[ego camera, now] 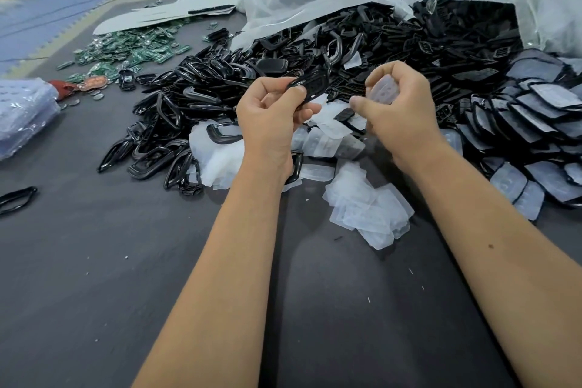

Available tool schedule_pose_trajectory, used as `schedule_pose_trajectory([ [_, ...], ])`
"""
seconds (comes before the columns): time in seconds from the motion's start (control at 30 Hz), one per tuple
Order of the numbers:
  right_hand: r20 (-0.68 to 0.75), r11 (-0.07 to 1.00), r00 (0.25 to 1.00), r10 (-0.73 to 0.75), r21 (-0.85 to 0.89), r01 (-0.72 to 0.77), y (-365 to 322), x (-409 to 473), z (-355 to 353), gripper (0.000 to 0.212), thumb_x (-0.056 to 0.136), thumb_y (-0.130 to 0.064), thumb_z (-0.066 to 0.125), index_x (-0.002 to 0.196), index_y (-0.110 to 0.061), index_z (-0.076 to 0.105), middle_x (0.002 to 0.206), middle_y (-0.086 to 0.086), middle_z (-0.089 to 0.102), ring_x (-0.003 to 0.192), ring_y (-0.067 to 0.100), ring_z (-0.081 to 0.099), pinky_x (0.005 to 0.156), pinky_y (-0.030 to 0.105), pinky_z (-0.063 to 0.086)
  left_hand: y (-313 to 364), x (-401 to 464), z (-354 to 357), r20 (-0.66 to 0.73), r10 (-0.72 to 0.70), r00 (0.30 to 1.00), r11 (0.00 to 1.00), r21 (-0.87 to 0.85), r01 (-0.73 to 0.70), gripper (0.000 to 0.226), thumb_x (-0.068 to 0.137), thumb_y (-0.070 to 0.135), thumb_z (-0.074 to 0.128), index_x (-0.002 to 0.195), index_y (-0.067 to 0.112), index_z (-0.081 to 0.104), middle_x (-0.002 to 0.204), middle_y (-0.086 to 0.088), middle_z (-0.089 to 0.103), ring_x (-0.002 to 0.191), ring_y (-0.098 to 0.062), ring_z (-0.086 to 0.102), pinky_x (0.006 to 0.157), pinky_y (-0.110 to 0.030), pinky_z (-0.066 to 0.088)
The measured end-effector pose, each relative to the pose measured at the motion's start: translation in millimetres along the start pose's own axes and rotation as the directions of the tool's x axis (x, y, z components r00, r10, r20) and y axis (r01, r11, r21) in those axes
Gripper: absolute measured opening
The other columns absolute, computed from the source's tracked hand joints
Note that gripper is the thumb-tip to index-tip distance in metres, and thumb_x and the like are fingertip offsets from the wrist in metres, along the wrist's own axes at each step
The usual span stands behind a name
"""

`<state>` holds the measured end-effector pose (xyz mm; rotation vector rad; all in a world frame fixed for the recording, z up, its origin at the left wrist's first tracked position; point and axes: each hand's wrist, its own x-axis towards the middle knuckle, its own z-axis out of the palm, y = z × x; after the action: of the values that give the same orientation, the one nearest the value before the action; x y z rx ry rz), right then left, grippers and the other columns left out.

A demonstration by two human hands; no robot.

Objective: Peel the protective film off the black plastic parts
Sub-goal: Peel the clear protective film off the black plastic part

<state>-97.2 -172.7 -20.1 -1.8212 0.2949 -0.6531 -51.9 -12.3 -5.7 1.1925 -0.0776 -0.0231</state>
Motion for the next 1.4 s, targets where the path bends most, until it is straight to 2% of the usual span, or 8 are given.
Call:
schedule_pose_trajectory([
  [0.17, 0.139, 0.985, 0.990, 0.014, 0.169, -0.037, -3.6, -5.4, 2.0, 0.041, 0.082, -0.007, 0.085, 0.114, -0.012, 0.059, 0.090, 0.002, 0.077, 0.066, 0.010, 0.065, 0.054, 0.022, 0.050, -2.7, 0.4, 0.7, -0.024, -0.003, 1.000, 1.000, 0.001, 0.003, 0.016, 0.089, -0.012, 0.065, 0.092, 0.003, 0.062, 0.075, -0.010, 0.059, 0.052, -0.018, 0.067, 0.052, -0.021, 0.051],
  [0.33, 0.346, 0.957, 0.938, -0.022, 0.279, -0.080, -7.5, -10.7, 9.1, 0.039, 0.090, 0.001, 0.076, 0.118, -0.008, 0.050, 0.096, 0.015, 0.075, 0.061, 0.014, 0.057, 0.049, 0.020, 0.042, -3.7, 3.6, -0.4, -0.054, -0.005, 0.999, 1.000, -0.017, 0.004, 0.017, 0.088, -0.013, 0.064, 0.089, 0.004, 0.062, 0.073, -0.010, 0.060, 0.051, -0.018, 0.066, 0.052, -0.021, 0.051],
  [0.53, 0.501, 0.883, 0.865, 0.024, 0.395, -0.254, -8.9, -10.4, 11.9, 0.037, 0.090, 0.005, 0.059, 0.122, -0.010, 0.049, 0.091, 0.004, 0.068, 0.066, 0.013, 0.046, 0.048, 0.023, 0.034, -4.0, 4.4, -1.9, -0.081, -0.012, 0.997, 1.000, -0.029, 0.010, 0.016, 0.089, -0.011, 0.064, 0.089, 0.005, 0.063, 0.080, -0.013, 0.060, 0.053, -0.018, 0.067, 0.053, -0.021, 0.051],
  [0.63, 0.465, 0.857, 0.885, 0.027, 0.445, -0.260, -9.2, -9.9, 13.0, 0.036, 0.091, 0.012, 0.053, 0.120, -0.009, 0.049, 0.099, 0.010, 0.075, 0.072, 0.014, 0.056, 0.054, 0.024, 0.039, -3.1, 4.9, -2.1, -0.092, -0.010, 0.996, 0.999, -0.047, 0.006, 0.017, 0.090, -0.012, 0.063, 0.088, 0.005, 0.062, 0.085, -0.018, 0.058, 0.052, -0.018, 0.067, 0.052, -0.020, 0.050],
  [0.83, 0.327, 0.825, 0.944, 0.044, 0.521, -0.218, -3.5, -7.4, 5.1, 0.039, 0.089, 0.011, 0.071, 0.120, -0.003, 0.052, 0.113, 0.016, 0.078, 0.089, 0.028, 0.077, 0.065, 0.022, 0.056, -2.0, 6.0, -5.9, -0.115, -0.013, 0.993, 0.997, -0.073, 0.005, 0.018, 0.089, -0.010, 0.065, 0.087, 0.007, 0.064, 0.072, -0.007, 0.062, 0.054, -0.018, 0.068, 0.053, -0.019, 0.050],
  [1.03, 0.325, 0.786, 0.944, 0.054, 0.569, -0.241, -2.9, -10.0, 8.8, 0.024, 0.089, 0.014, 0.069, 0.107, 0.002, 0.061, 0.101, 0.026, 0.076, 0.095, 0.041, 0.077, 0.079, 0.031, 0.063, -1.8, 5.7, -5.1, -0.119, -0.025, 0.993, 0.996, -0.088, 0.015, 0.018, 0.089, -0.011, 0.065, 0.087, 0.006, 0.064, 0.072, -0.008, 0.062, 0.054, -0.018, 0.068, 0.052, -0.019, 0.051],
  [1.23, 0.283, 0.853, 0.957, 0.055, 0.486, -0.193, -9.2, -13.1, 9.1, 0.024, 0.076, -0.003, 0.087, 0.091, -0.003, 0.068, 0.098, 0.031, 0.074, 0.077, 0.030, 0.077, 0.067, 0.028, 0.061, -2.2, 5.9, -5.3, -0.122, -0.026, 0.992, 0.996, -0.088, 0.015, 0.017, 0.089, -0.011, 0.065, 0.087, 0.006, 0.064, 0.071, -0.007, 0.061, 0.053, -0.017, 0.067, 0.052, -0.019, 0.051],
  [1.4, 0.280, 0.901, 0.958, 0.062, 0.398, -0.175, -11.0, -11.4, 5.2, 0.026, 0.085, 0.000, 0.076, 0.073, -0.015, 0.059, 0.085, 0.010, 0.073, 0.059, 0.013, 0.055, 0.048, 0.024, 0.041, -3.0, 6.7, -5.4, -0.119, -0.033, 0.992, 0.997, -0.073, 0.024, 0.016, 0.089, -0.011, 0.066, 0.091, 0.005, 0.063, 0.076, -0.010, 0.059, 0.053, -0.017, 0.067, 0.052, -0.019, 0.051],
])
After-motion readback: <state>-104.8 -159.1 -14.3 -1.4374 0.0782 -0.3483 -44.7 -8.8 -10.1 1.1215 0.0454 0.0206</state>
